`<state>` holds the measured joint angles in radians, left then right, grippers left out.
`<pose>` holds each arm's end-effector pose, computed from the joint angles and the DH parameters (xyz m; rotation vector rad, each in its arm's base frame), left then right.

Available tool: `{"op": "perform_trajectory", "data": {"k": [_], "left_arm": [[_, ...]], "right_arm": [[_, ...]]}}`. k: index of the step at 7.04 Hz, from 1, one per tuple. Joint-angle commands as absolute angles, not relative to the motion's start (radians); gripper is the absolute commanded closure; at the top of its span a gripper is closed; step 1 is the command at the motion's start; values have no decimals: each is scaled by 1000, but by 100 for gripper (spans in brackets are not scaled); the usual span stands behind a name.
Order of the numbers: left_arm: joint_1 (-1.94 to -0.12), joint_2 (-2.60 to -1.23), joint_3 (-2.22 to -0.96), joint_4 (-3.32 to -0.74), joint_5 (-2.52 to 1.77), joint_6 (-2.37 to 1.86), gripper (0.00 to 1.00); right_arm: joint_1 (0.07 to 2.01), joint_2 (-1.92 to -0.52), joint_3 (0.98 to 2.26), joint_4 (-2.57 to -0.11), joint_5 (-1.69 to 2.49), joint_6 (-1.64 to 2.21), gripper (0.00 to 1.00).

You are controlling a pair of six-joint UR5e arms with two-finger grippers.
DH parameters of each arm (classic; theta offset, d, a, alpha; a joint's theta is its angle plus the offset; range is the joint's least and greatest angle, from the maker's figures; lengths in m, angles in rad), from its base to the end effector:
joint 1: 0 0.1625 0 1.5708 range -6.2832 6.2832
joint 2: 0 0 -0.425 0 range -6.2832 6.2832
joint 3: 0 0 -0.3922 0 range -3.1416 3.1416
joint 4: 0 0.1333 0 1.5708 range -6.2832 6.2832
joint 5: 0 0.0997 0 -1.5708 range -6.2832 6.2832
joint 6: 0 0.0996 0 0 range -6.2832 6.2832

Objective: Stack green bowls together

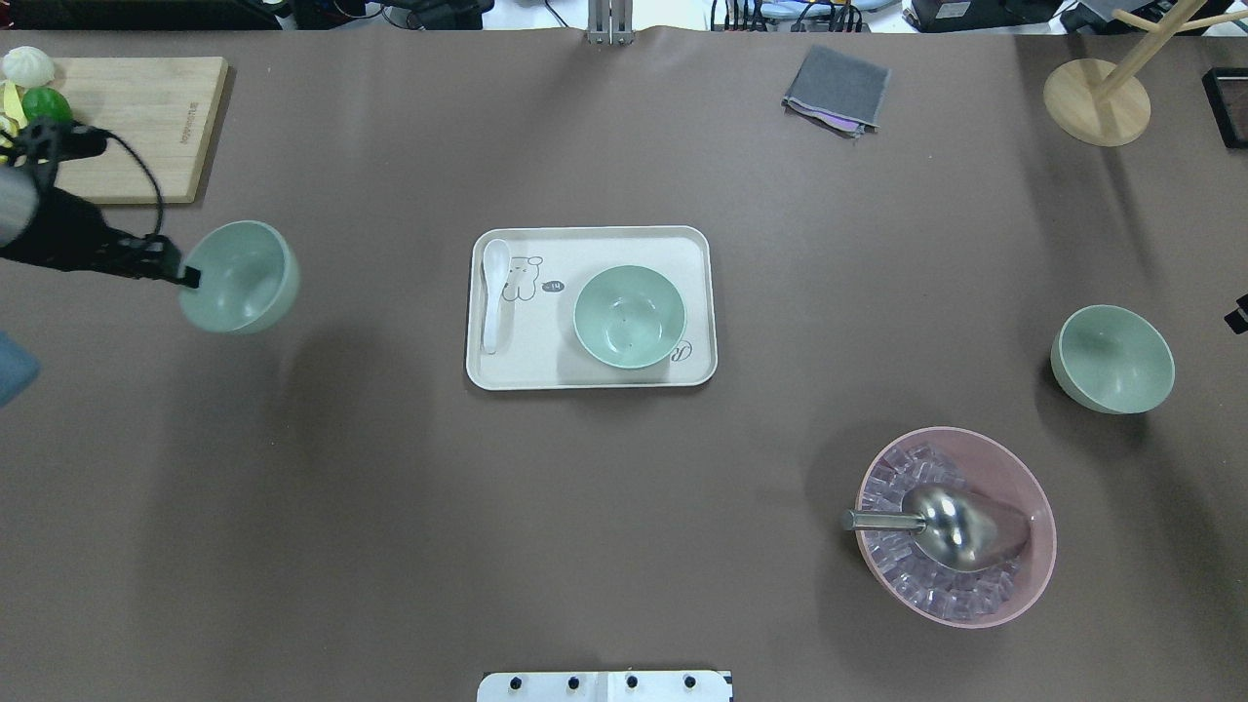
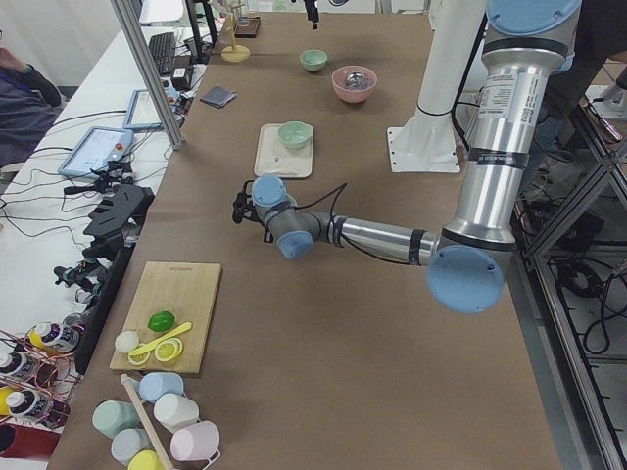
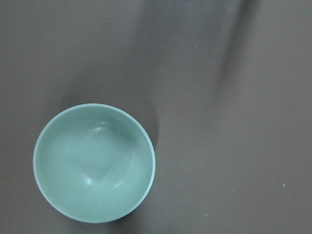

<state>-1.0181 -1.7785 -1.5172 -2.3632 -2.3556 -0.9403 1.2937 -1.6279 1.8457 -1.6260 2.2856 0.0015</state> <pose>0.2565 -0.5357 0.4785 0.1649 1.1325 0.0267 -0.0629 -0.4699 0.5601 0.0553 -0.7311 -0.3213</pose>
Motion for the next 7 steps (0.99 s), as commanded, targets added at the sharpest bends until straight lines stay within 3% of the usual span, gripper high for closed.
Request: {"op": "perform_trajectory", "data": {"k": [1,4,7], "left_arm": [[-874,-2036,-1523,-2147,-2231,-1107,100],[-767,-2274,-1522,-1909,-2148,-1268,100],[-649,-2393,-1516,-1752,-2018,-1354,100]], "right_arm": [[1293,-1629,1842,-1626,2287,2,0],[1293,-1629,1835,-1626,2287,2,0],[1293,-1626,1821,-1626,2287,2,0]]}}
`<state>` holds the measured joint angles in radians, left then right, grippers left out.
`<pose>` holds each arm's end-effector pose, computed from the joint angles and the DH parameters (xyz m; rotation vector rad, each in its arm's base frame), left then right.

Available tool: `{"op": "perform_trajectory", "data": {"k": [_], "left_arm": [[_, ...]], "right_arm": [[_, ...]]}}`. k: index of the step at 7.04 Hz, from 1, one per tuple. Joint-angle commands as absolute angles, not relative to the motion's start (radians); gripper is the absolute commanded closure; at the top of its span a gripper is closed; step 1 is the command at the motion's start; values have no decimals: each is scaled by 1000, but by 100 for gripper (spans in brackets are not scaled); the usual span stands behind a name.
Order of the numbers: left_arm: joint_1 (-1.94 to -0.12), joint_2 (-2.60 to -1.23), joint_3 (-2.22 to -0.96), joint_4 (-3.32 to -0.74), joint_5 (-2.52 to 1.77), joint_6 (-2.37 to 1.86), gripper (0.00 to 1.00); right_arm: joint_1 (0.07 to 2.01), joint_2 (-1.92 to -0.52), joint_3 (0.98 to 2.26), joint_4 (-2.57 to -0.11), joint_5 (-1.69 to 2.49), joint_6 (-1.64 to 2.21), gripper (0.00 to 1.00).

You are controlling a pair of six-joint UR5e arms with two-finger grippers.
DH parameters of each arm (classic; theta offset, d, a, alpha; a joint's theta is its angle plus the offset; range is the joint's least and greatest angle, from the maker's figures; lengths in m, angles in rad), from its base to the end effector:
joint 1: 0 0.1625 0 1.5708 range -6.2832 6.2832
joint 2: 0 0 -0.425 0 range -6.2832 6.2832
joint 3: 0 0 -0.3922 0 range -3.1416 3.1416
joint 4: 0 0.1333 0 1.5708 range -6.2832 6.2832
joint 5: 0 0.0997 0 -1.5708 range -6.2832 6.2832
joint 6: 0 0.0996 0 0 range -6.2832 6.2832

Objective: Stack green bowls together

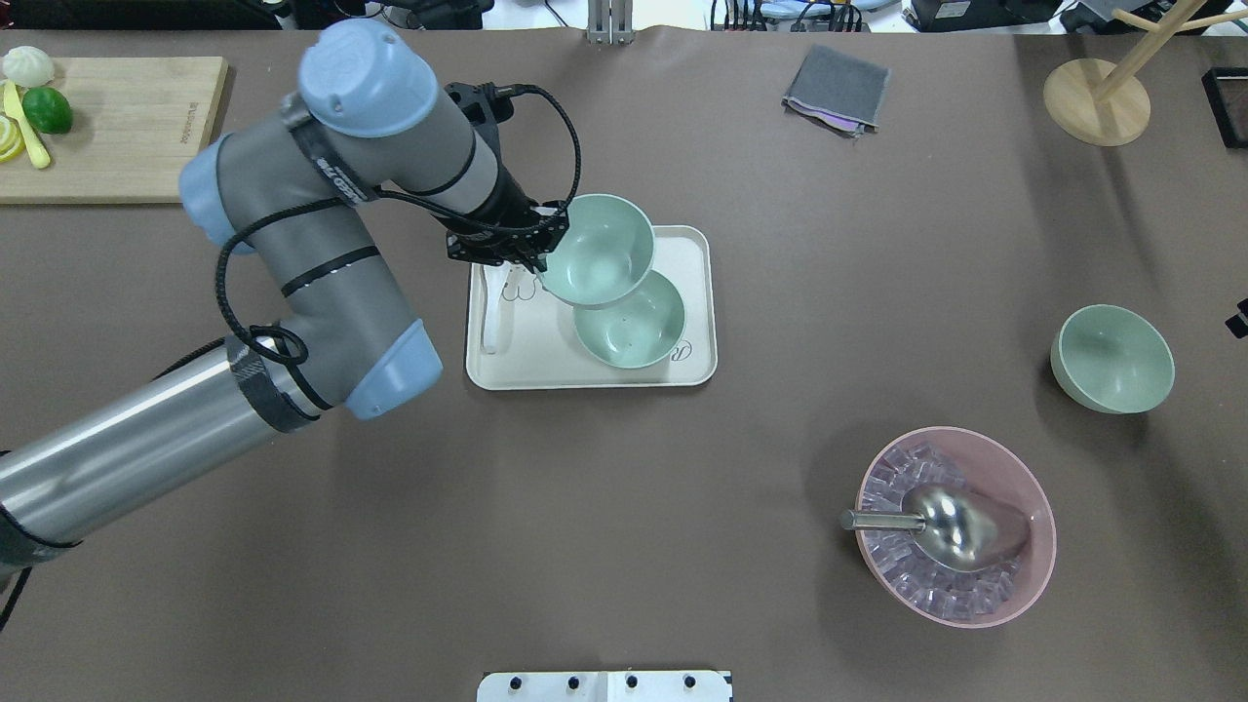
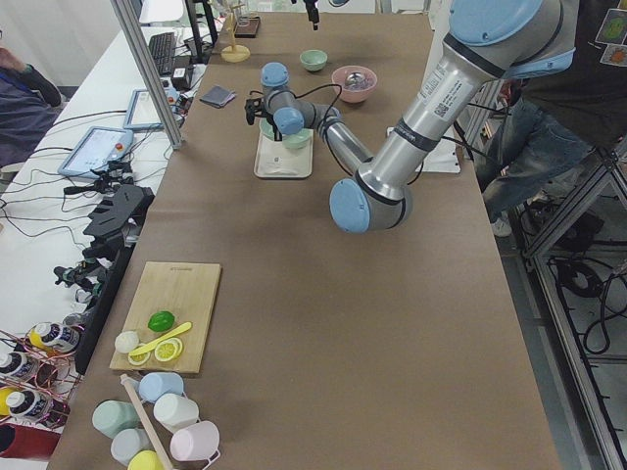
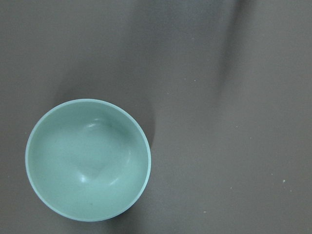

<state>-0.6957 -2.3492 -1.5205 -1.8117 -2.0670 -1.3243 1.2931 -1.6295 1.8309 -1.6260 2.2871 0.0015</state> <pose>0.4975 -0.5273 0.1715 0.0237 1.0508 -0.1669 -0.0632 -0.4696 0.5681 0.0392 -0.7306 -0.3162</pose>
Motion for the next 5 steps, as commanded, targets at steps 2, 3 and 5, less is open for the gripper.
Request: {"op": "perform_trajectory", "data": {"k": [2,3,5], "left_arm": [[-611,-2388,-1496,-1752,-1976,-1353,100],[-600,-2384,-1488,-1752,-1974,-1353,100],[-589,-2391,-1450,-1762,-1947,-1351,100]], "right_arm": [[1293,-1623,1818,-1626,2286,2,0],[1293,-1623,1819,-1626,2286,2,0],[1293,-1621,1819,-1626,2286,2,0]]}}
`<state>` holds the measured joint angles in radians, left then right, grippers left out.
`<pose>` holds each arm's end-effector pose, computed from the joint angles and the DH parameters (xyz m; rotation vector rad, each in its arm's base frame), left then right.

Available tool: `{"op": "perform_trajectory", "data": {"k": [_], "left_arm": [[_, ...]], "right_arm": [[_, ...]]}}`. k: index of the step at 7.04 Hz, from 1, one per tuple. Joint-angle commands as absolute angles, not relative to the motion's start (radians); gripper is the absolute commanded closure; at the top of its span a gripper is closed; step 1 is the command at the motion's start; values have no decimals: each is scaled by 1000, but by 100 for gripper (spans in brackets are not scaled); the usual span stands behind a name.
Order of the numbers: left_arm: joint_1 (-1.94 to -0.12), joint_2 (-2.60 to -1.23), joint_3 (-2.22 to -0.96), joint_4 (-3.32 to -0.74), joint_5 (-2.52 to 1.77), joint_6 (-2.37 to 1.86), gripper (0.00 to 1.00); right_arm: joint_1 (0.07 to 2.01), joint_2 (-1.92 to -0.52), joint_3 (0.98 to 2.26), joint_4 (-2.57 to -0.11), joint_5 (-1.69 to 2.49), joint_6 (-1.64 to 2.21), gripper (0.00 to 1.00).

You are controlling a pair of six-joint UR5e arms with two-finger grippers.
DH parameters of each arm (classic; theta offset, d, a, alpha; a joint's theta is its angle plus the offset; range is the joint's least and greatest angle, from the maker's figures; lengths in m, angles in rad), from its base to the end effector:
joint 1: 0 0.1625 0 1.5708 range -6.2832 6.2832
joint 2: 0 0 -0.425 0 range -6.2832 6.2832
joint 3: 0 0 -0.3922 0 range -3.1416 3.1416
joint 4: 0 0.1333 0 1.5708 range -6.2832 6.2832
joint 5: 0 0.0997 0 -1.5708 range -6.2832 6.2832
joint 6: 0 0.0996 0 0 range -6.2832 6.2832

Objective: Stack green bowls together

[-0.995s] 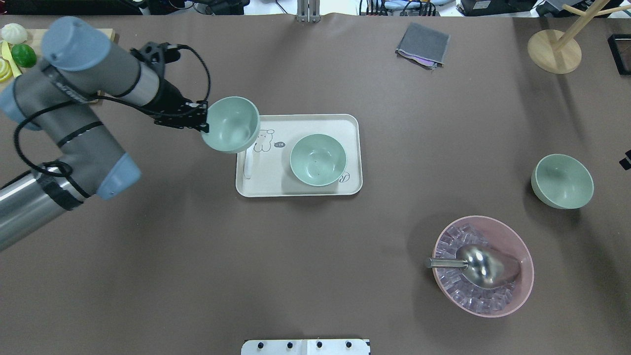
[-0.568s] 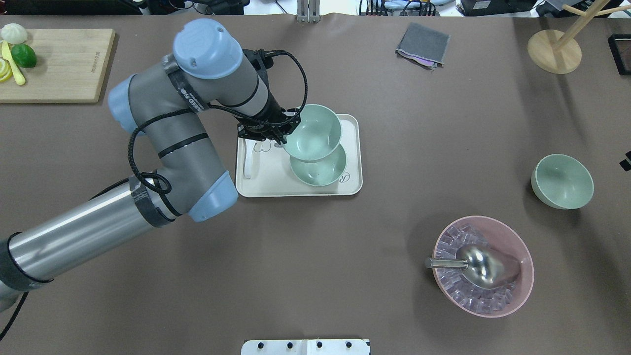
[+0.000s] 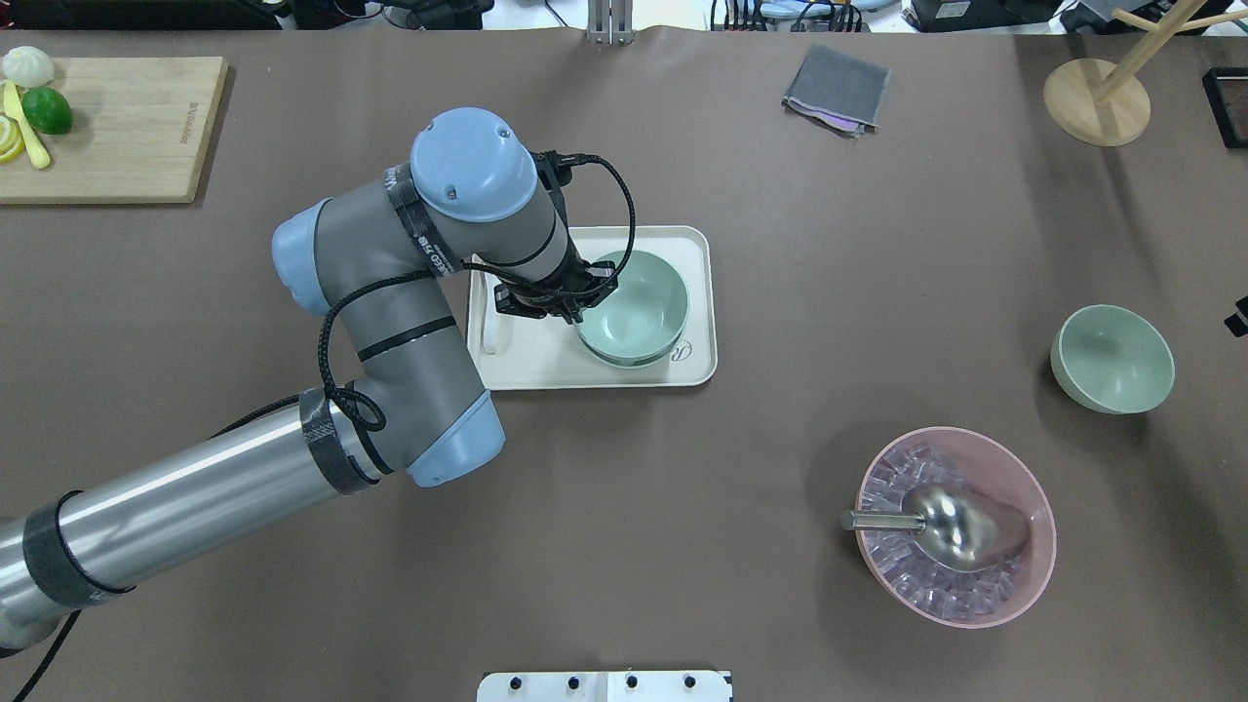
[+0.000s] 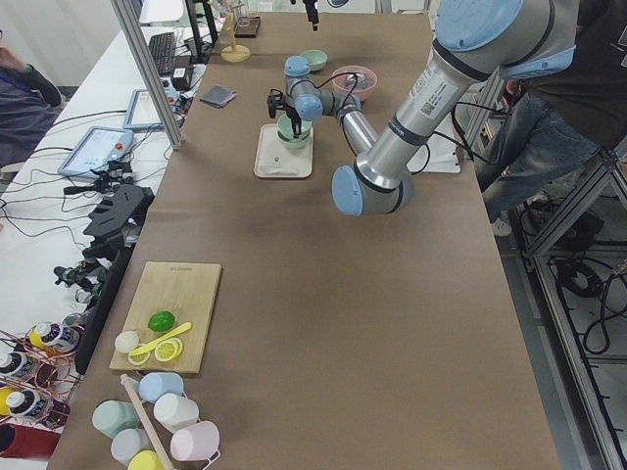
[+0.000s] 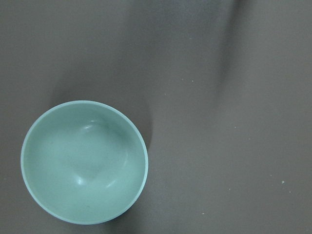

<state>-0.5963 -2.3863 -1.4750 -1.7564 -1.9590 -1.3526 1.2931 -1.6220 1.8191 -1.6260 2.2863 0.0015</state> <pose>0.5573 -0.4938 0.1738 0.0223 0.9635 -0.1728 -0.0641 -0.4727 0.5705 0.0352 -0.7293 -0.3146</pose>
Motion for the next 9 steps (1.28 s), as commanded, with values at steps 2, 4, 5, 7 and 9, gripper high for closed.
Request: {"op": "perform_trajectory", "data": {"k": [2,4,5,7,9], "left_arm": [[-589,-2391,-1447,-1764,-1948,-1347,100],[-588,-2393,-1447,-1764,-1948,-1350,100],[-588,-2395,-1445,-1764,-1947,-1350,100],[-588,-2393,-1430,-1782,-1947,-1350,100],[-588,-2395,-1422,-1784,-1947,-1350,100]], "right_arm": [[1293,-1621,1821,-1626,2287,2,0],[1293,-1620,1821,-1626,2286,2,0],[1293,-1620,1821,-1625,2286,2,0],[1293,-1620,1819,-1625,2286,2,0],[1293,-1614,1819,-1624,2286,2,0]]}}
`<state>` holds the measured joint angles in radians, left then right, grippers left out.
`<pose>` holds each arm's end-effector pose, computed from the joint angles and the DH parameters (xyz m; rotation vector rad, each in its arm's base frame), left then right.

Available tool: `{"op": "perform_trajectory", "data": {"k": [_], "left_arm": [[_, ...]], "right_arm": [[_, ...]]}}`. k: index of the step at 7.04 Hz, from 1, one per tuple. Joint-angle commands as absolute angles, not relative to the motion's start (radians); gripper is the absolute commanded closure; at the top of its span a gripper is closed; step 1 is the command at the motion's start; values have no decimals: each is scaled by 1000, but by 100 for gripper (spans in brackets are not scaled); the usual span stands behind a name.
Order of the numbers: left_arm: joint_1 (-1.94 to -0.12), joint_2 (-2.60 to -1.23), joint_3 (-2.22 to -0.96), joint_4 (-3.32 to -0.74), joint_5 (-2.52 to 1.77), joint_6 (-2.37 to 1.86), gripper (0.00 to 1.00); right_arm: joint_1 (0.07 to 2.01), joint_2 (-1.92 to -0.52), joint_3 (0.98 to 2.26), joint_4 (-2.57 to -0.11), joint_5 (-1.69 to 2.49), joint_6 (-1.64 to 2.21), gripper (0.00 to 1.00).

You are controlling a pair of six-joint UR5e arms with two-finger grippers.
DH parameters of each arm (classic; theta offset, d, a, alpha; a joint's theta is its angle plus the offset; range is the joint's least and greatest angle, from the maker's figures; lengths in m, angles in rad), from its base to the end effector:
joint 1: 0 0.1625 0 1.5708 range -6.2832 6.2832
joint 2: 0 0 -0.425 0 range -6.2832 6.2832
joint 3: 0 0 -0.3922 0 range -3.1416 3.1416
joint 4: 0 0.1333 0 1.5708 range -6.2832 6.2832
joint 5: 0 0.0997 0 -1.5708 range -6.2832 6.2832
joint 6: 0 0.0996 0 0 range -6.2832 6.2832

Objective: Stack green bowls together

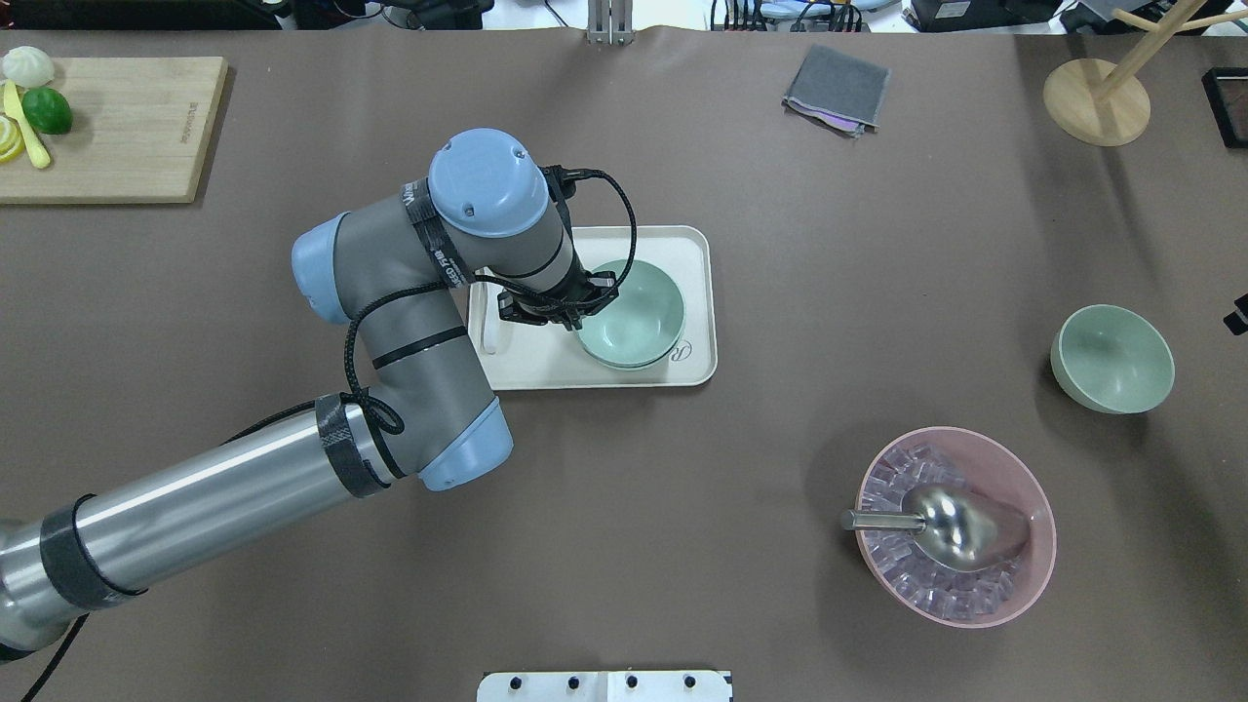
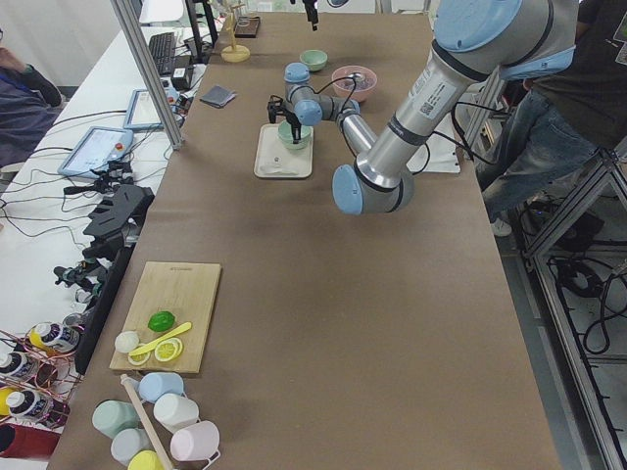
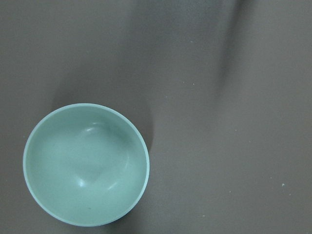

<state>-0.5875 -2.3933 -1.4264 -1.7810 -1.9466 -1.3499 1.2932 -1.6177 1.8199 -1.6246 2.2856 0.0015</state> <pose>0.5720 -0.4972 0.1867 0.0227 0.9448 -0.1721 -0.0645 -0.4745 0.5679 0.0416 -0.7294 -0.3168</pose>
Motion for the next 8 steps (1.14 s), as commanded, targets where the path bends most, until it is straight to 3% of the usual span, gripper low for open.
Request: {"op": "perform_trajectory", "data": {"k": [1,7,8], "left_arm": [[-588,-2395,-1422,-1784,-1947,-1350,100],[-584,-2393,-1420,-1804,-1947,-1353,100],[-584,-2393,-1422,-1805,-1947,-1353,91]], "right_arm": [[1293,-1612,1819,-1624,2286,2,0],[1293,-1612,1818,-1624,2286,2,0],[1293,-1612,1818,-1626,2286,2,0]]}}
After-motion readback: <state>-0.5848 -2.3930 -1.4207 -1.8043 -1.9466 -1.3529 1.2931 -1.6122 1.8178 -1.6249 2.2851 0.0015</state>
